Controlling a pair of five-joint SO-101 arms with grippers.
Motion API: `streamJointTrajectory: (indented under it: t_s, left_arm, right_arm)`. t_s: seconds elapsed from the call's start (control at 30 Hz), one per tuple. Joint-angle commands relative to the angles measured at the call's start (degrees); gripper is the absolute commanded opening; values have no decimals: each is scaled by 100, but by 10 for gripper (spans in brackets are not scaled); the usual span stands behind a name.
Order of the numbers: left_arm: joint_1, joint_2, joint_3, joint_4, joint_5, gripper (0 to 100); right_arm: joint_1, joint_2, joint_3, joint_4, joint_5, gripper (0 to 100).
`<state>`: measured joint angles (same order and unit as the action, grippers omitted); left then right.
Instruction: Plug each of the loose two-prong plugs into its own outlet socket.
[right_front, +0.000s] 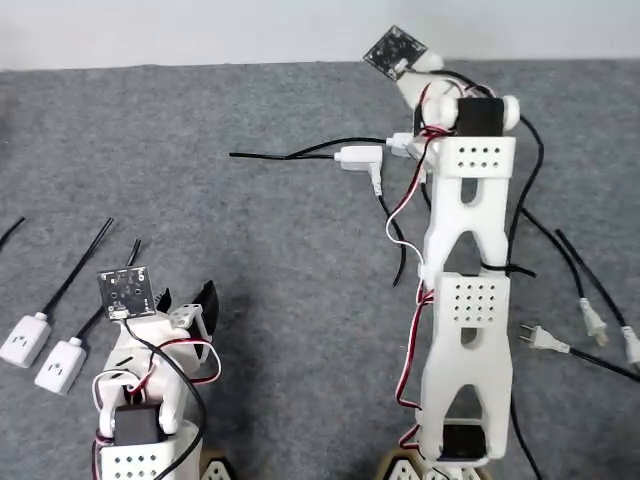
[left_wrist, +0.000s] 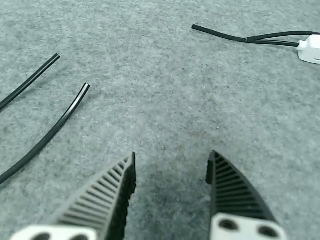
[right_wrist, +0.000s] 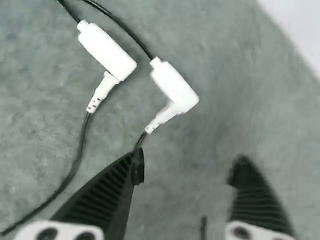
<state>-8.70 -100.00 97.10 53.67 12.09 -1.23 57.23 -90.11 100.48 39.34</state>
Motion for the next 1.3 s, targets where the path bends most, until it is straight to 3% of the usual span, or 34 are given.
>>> streamJointTrajectory:
  t_s: [0.0, 0.1, 0.3, 0.53, 0.9, 1.07, 1.27]
  left_arm:
    - [-70, -44, -40, -26, -53, 215]
    - [-545, -44, -48, -176, -53, 215]
    - [-1196, -44, -338, 176, -105, 215]
    - [-1204, -44, -426, 756, -941, 214]
    - [-1204, -44, -303, 738, -941, 217]
    - [-1204, -44, -295, 738, -941, 218]
    - [-1204, -44, -286, 738, -949, 218]
  right_arm:
    - [462, -716, 484, 277, -1073, 55]
    - [699, -1086, 1371, 277, -1222, 77]
    - [743, -1947, 3156, 277, -1248, 11]
    - [664, -3222, 5301, 277, -1257, 8]
    - [655, -5446, 8818, 251, -1266, 9]
    - [664, -5692, 9864, 57, -1275, 9]
    - [681, -5710, 11156, -892, -1275, 9]
